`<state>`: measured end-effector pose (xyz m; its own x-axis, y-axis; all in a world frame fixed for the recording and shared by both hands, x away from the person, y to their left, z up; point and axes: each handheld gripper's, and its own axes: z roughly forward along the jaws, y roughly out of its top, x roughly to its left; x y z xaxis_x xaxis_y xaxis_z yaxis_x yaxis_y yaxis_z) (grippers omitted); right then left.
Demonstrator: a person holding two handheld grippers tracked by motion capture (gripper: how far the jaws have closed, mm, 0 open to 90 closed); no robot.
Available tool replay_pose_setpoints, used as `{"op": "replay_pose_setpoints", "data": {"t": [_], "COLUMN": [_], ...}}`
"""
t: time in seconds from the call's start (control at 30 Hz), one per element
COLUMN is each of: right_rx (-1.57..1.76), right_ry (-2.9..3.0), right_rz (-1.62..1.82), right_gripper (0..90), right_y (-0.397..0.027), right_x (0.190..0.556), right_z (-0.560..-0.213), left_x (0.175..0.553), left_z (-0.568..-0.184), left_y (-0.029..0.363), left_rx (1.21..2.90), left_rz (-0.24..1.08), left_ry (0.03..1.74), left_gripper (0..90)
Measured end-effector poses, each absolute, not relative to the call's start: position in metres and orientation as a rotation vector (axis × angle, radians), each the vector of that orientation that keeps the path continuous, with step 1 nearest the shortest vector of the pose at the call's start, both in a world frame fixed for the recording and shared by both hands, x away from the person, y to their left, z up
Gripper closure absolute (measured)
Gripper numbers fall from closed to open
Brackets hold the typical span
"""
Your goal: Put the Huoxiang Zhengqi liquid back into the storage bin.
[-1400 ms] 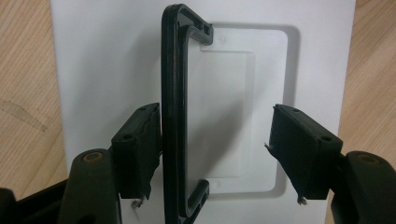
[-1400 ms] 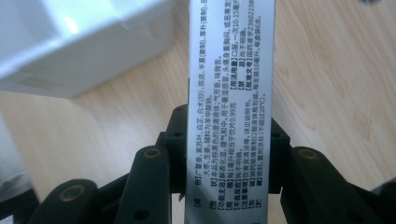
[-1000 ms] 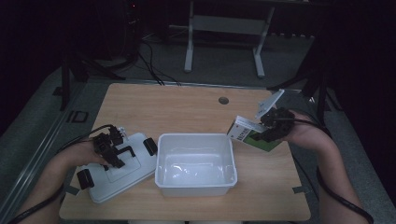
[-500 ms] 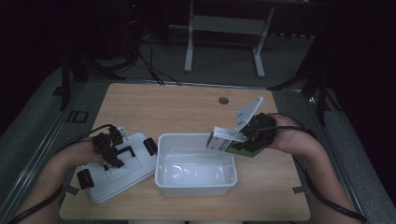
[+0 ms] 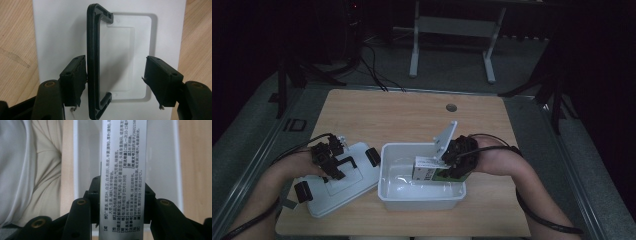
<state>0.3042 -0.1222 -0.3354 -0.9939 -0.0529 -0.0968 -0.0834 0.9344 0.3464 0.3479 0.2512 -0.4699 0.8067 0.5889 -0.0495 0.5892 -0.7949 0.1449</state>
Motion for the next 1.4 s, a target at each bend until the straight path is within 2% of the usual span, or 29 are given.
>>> {"op": "replay_pose_setpoints", "data": {"t": [0.63, 1.4], "right_rx": [-0.133, -0.09], "right_ry": [3.082, 3.13], "right_rz": [0.531, 0.468], "right_gripper": [64.0, 63.7], "right_y": [-0.099, -0.095], "right_x": [0.313, 0.322], "right_z": [-0.387, -0.441], "left_x": [0.348, 0.348], "left_z": [-0.473, -0.476], "left_y": [0.252, 0.253], "left_rx": [2.846, 2.841], "left_rz": [-0.009, -0.021], "left_ry": [0.927, 0.933], "left_gripper": [35.0, 35.0]}}
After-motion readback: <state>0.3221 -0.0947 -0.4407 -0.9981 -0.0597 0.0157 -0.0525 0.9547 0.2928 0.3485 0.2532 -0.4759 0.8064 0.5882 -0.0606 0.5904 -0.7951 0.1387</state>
